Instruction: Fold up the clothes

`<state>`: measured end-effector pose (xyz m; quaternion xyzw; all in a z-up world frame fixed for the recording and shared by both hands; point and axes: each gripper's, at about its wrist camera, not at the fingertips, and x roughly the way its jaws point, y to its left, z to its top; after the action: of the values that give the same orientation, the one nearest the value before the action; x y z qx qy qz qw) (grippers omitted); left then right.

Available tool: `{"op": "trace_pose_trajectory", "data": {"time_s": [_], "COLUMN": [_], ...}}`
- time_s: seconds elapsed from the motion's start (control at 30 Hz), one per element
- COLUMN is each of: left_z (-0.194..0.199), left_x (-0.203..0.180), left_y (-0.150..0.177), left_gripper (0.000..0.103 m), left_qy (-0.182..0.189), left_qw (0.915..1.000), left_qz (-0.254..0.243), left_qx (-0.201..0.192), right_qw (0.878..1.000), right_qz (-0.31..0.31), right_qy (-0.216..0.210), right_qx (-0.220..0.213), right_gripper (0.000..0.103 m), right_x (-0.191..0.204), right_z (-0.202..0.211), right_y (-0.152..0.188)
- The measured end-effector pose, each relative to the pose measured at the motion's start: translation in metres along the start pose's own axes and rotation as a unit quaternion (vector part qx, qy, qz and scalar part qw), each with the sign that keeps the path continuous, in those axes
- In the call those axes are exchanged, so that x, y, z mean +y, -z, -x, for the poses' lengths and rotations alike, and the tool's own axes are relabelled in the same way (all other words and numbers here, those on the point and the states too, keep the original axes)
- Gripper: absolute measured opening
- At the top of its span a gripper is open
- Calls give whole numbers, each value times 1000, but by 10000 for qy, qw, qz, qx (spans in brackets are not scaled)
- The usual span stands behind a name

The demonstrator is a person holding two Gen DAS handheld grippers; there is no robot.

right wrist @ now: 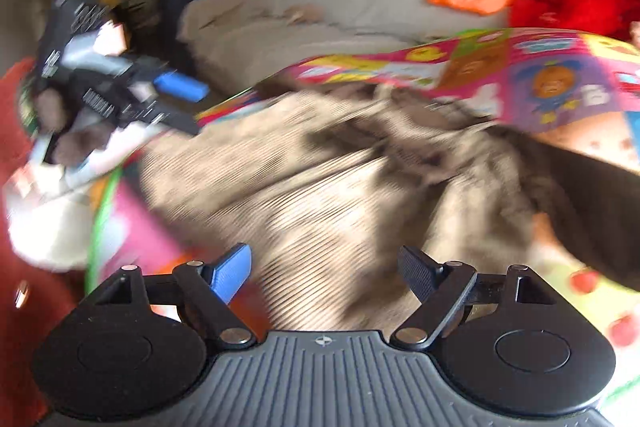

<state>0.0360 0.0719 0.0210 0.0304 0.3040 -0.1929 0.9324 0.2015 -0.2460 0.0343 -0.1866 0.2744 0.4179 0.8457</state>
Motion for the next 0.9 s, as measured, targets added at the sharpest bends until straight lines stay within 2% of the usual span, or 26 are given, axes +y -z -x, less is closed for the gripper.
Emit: {"op": "trace_pose_trajectory", "data": {"time_s": [0.07,0.17,0.2,0.23,0.3,0.33,0.4,0.47,0.53,0.6,0.7,0.77,0.83,0.9], "left_z": [7,8,5,2,-7,-12,-22,-27,-25,-14,10,23,29,35], "left_x": [-16,-40,-45,-49,-50,-47,-40,-26,-9,9,36,48,52,50], "left_y": [11,24,29,34,41,42,44,37,25,10,-7,-12,-11,-5], "left_gripper": [103,103,103,103,103,103,103,103,103,103,103,103,103,103], "left_qy": [0,-121,-191,-277,-609,-833,-1280,-1684,-2104,-2349,-2430,-2463,-2401,-2096], "left_qw": [9997,9967,9948,9922,9864,9835,9762,9741,9707,9694,9688,9670,9683,9756], "left_qz": [-236,-775,-964,-1159,-1457,-1533,-1684,-1455,-1145,-699,45,332,434,451], "left_qx": [53,198,284,372,466,472,481,397,171,-123,-485,-568,-541,-464], "right_qw": [9995,9979,9968,9948,9882,9838,9760,9752,9776,9810,9844,9858,9863,9848], "right_qz": [261,565,553,541,421,123,-219,-222,-100,84,349,321,275,347], "right_qy": [-155,304,574,842,1364,1569,1776,1781,1713,1680,1663,1640,1625,1687], "right_qx": [82,88,-59,-206,-551,-853,-1243,-1298,-1221,-963,-448,-155,70,214], "right_gripper": [82,82,75,63,62,62,63,68,79,79,80,80,80,81], "right_x": [29,47,43,39,28,17,0,-4,-2,6,23,31,37,39], "right_z": [6,-16,-17,-18,-16,-5,18,33,45,51,52,50,48,44], "right_y": [12,9,1,-7,-25,-36,-50,-49,-40,-22,14,34,50,60]}}
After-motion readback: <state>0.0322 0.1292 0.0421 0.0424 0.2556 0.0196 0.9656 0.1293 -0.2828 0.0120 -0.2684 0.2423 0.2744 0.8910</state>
